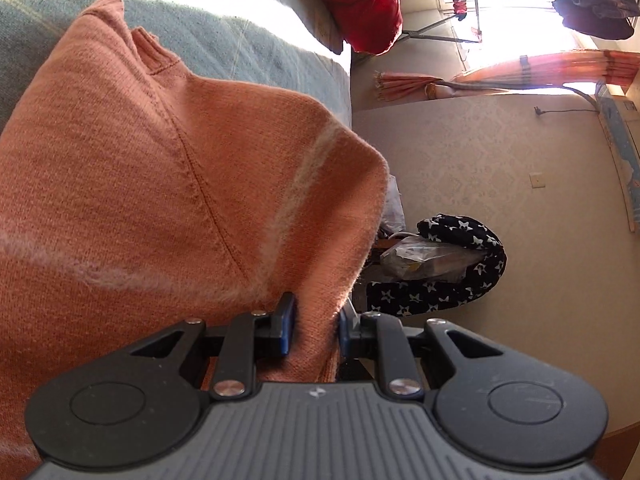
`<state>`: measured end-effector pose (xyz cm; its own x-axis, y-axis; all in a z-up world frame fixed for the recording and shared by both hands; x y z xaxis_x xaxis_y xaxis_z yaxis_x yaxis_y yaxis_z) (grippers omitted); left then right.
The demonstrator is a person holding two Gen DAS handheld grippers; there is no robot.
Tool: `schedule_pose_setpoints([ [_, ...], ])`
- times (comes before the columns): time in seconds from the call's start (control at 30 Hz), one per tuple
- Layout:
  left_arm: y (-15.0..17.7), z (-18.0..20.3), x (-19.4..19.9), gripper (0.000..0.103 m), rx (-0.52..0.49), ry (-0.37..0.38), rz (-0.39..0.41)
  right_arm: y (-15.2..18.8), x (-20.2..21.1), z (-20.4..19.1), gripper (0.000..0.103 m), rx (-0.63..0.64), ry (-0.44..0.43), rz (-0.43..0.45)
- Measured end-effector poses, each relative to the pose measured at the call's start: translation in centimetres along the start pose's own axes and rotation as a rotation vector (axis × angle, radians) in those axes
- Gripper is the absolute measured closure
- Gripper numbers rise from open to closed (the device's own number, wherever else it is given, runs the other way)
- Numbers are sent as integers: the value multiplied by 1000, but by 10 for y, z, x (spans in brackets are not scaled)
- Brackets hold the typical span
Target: Fold clothes
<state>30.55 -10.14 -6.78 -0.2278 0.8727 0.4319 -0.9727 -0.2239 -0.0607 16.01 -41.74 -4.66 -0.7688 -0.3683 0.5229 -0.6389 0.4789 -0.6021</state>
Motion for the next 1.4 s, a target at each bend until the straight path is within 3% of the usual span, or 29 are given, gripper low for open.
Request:
schedule_pose_setpoints([
  [0.23,5,-12,-23,80,62,-29,-15,3,4,10,0,-21,18,8],
  [0.33,7,-8,-28,76,41,-45,-26,5,5,15,0,-36,26,10],
  [0.43,9,0,-31,74,16,-11,-46,7,7,18,0,-44,40,12],
  [0.6,15,18,-37,70,-59,31,-111,9,7,21,0,-51,52,10],
  [0.73,23,35,-34,62,-211,31,-141,10,7,18,0,-49,53,10],
  [0.9,35,47,-15,50,-442,-40,-113,14,4,12,0,-33,44,2],
  [1.0,43,44,-3,45,-526,-82,-96,20,3,5,0,-10,29,-7],
  [1.17,57,26,25,38,-584,-157,-30,34,6,-13,0,57,-19,-8],
  [1.4,83,-3,68,32,-627,-204,59,63,19,-38,0,192,-70,22],
])
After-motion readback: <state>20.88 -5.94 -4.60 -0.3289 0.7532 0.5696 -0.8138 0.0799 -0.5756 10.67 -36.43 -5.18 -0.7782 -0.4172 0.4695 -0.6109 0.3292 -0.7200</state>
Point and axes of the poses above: each gripper's, at about its wrist camera, not at the fingertips, and x roughly against the way its jaws point, z to its right, y to its underside, the point moved 1 cm from there along -x, roughly the way its jaws point
